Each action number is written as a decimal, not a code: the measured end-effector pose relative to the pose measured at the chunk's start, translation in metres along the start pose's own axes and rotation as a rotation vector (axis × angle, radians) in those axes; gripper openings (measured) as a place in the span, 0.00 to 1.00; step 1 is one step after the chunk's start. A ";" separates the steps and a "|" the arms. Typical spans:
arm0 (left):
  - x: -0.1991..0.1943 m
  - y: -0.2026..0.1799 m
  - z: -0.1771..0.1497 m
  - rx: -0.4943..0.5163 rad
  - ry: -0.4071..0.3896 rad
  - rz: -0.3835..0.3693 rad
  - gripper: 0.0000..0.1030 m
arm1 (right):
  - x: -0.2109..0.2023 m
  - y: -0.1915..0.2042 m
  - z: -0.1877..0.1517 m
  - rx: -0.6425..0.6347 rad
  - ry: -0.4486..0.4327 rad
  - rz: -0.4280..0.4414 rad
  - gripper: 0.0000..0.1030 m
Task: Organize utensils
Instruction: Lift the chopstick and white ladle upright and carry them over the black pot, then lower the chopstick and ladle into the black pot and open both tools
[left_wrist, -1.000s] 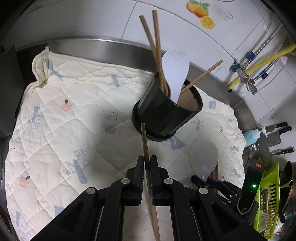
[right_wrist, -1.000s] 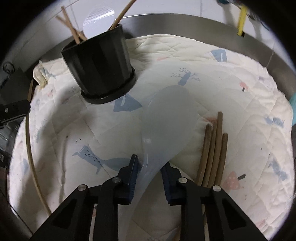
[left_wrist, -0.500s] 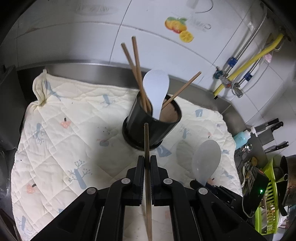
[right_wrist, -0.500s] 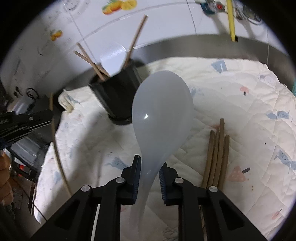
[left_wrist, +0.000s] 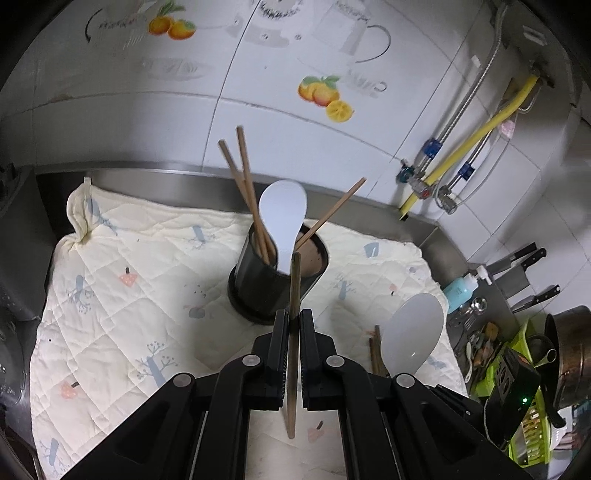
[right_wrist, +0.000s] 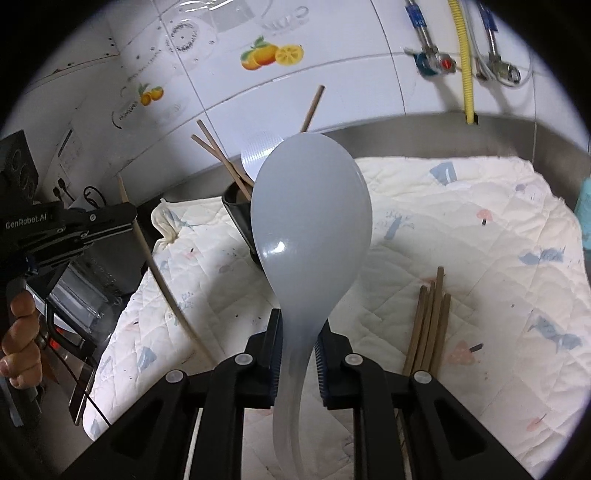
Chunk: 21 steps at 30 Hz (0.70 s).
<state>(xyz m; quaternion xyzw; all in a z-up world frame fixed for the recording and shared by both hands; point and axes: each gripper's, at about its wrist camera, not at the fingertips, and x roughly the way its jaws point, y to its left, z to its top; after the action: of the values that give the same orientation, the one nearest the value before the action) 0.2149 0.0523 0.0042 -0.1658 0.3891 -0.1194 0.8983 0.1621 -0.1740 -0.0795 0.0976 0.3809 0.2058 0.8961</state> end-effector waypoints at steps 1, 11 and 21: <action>-0.003 -0.002 0.003 0.003 -0.009 -0.003 0.05 | -0.002 0.000 0.003 0.000 -0.007 0.002 0.18; -0.037 -0.028 0.063 0.065 -0.148 -0.022 0.05 | -0.012 0.006 0.043 0.007 -0.103 0.036 0.18; -0.052 -0.049 0.131 0.124 -0.291 -0.007 0.05 | -0.004 0.013 0.084 -0.022 -0.160 0.071 0.18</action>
<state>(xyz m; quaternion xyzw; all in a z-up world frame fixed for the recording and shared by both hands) 0.2724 0.0525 0.1417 -0.1269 0.2460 -0.1210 0.9533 0.2165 -0.1657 -0.0147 0.1171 0.3023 0.2331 0.9169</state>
